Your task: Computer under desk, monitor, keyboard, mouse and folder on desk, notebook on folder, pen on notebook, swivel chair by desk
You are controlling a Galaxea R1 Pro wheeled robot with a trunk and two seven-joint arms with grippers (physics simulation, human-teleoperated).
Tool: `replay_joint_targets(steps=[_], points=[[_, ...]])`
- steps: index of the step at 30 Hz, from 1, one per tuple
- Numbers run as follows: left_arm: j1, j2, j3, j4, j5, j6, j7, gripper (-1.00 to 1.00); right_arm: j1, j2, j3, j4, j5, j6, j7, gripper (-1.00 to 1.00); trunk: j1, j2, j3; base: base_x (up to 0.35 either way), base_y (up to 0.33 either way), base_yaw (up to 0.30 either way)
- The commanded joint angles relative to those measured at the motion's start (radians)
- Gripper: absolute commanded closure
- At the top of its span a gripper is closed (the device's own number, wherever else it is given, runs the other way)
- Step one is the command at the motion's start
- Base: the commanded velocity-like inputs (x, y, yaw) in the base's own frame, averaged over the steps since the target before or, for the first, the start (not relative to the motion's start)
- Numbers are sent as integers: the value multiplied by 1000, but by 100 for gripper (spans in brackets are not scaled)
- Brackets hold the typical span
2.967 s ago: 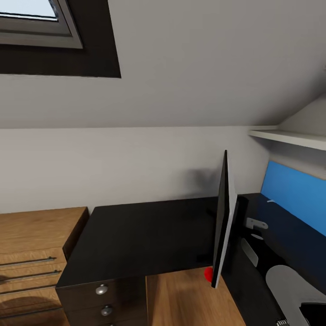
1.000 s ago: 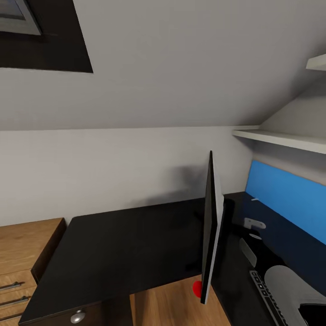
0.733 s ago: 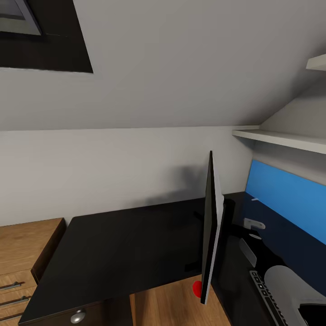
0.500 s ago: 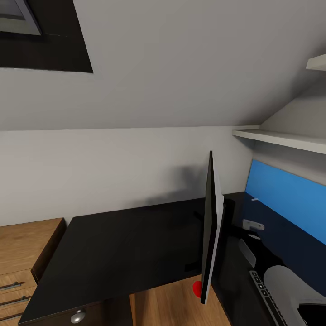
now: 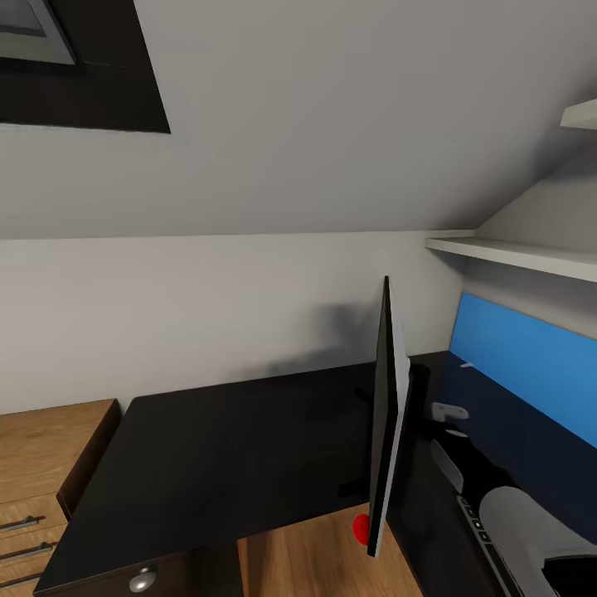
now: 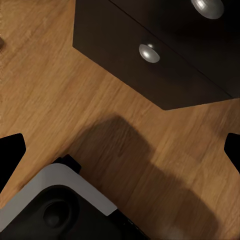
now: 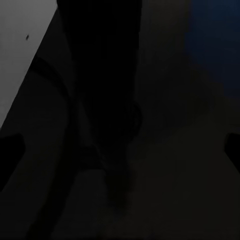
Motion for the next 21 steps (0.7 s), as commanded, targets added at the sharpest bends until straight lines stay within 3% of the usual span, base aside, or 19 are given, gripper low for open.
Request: replay_joint_targets(steps=[1, 21], points=[[0, 0, -1, -2, 8, 2, 5, -100, 0, -1, 11, -2, -8, 5, -7, -100, 0, -1, -1, 0, 0, 0], [0, 0, 0, 13, 7, 0, 6, -100, 0, -1, 11, -4, -12, 6, -18, -100, 0, -1, -1, 35, 0, 0]])
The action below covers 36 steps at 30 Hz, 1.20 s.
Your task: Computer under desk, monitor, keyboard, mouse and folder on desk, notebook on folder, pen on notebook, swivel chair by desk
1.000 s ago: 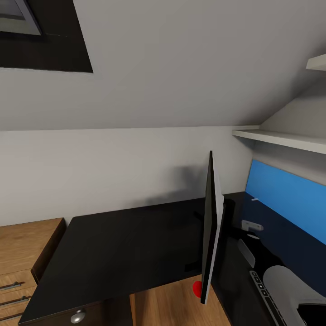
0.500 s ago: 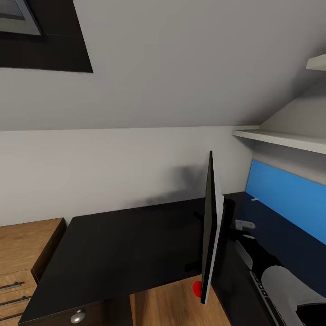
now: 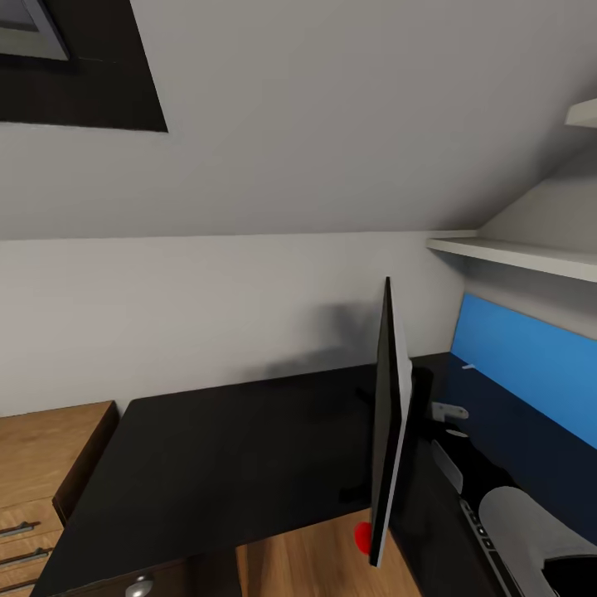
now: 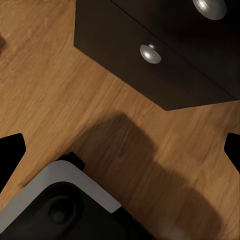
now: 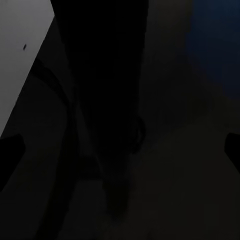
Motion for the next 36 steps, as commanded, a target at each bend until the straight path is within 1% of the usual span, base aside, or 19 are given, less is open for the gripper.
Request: replay_joint_targets(steps=[1, 12, 17, 29, 32, 33, 36], points=[[1, 0, -1, -3, 8, 2, 5, -100, 0, -1, 8, -3, -8, 5, -9, -100, 0, -1, -1, 129, 0, 0], [0, 0, 0, -1, 9, 2, 4, -100, 0, -1, 8, -4, -8, -1, -10, -100, 0, -1, -1, 57, 0, 0], [0, -1, -1, -1, 7, 1, 4, -100, 0, -1, 8, -4, -8, 0, -10, -100, 0, -1, -1, 157, 0, 0], [1, -1, 1, -1, 10, 2, 3, -100, 0, -1, 5, -4, -8, 0, -10, -100, 0, -1, -1, 11, 0, 0], [-3, -1, 11, -1, 28, 13, 1, -100, 0, -1, 5, -4, -8, -3, -10, -100, 0, -1, -1, 0, 0, 0], [-4, -2, 11, -1, 36, 14, 2, -100, 0, -1, 5, -4, -8, -5, -10, -100, 4, -8, -4, 0, 0, 0], [-6, -1, 12, -2, 45, 15, 3, -100, 0, -1, 5, -4, -8, -8, -10, -100, 16, -29, -14, 0, 0, 0]])
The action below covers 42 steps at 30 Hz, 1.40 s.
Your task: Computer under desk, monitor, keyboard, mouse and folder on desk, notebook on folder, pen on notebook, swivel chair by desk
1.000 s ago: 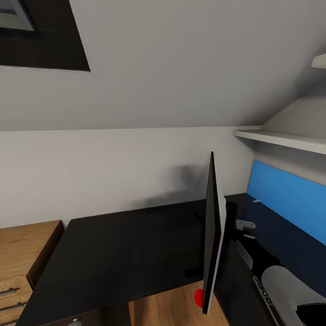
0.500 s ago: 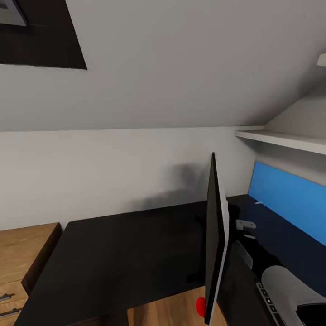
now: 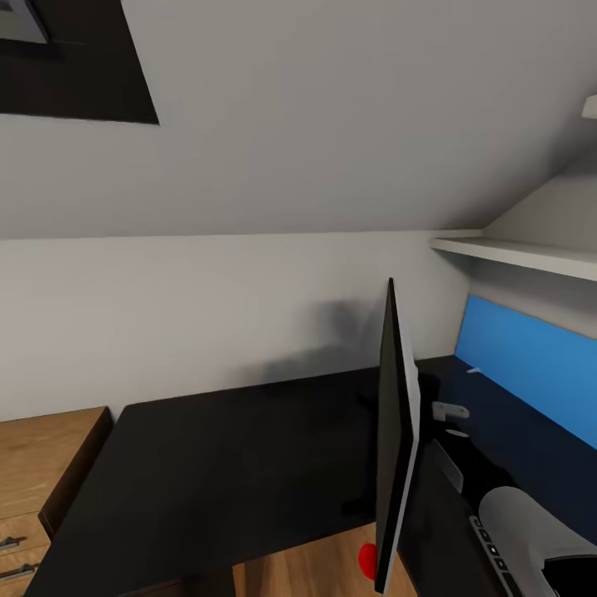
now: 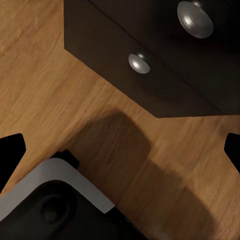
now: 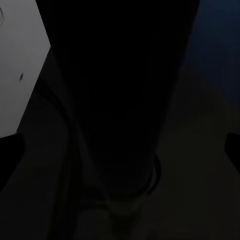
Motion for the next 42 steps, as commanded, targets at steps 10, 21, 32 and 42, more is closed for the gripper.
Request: replay_joint_targets(steps=[10, 21, 32, 42], points=[[-1, 0, 0, -3, 14, 5, 5, -100, 1, -1, 4, -7, -8, -39, -9, -100, 27, -50, -23, 0, 0, 0], [-1, -1, 0, -4, 14, 6, 5, -100, 3, -1, 1, -8, -8, -80, -9, -100, 35, -64, -29, 0, 0, 0], [-1, -1, 1, -5, 14, 6, 8, -100, 5, -1, 2, -8, -8, -89, -8, -100, 77, -141, -64, 0, 0, 0], [-1, -3, -1, -11, 14, 6, 12, -100, 6, -1, 1, -8, -8, -90, -8, -100, 115, -211, -95, 0, 0, 0]])
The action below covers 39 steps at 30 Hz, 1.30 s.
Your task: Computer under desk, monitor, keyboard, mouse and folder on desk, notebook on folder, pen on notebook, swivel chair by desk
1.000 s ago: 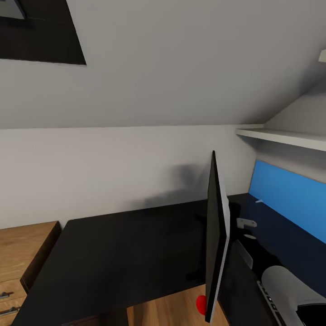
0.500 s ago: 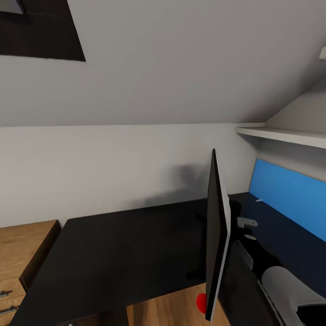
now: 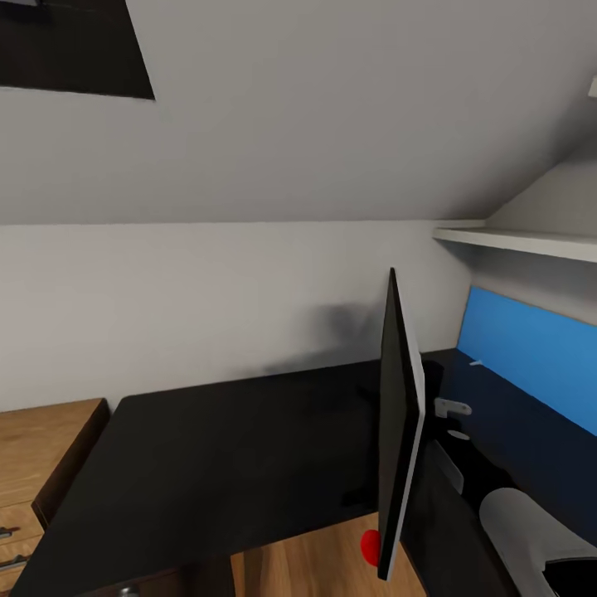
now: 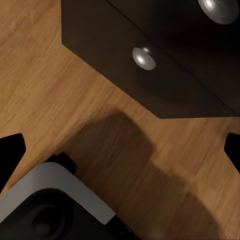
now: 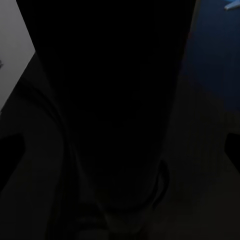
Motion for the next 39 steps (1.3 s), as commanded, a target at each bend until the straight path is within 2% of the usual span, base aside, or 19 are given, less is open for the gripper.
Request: replay_joint_targets(steps=[1, 16, 31, 32, 39], points=[[0, 0, 0, -5, 8, 3, 5, -100, 0, -1, 9, -2, -6, 6, -8, -100, 4, -8, -4, 0, 0, 0], [1, 8, -11, -8, -6, 6, -6, -100, 1, -1, 9, -4, -7, 6, -9, -100, 4, -8, -4, 38, 0, 0], [2, 5, -13, 3, -9, 2, -6, -100, 1, -1, 8, -4, -6, 7, -10, -100, 4, -8, -4, 53, 0, 0], [2, 5, -13, 3, -9, 2, -6, -100, 1, -1, 8, -4, -6, 7, -10, 100, 4, -8, -4, 3, 0, 0], [2, 4, -13, 4, -9, 2, -4, -100, 1, -1, 8, -4, -7, 8, -9, 100, 4, -8, -4, 1, 0, 0]])
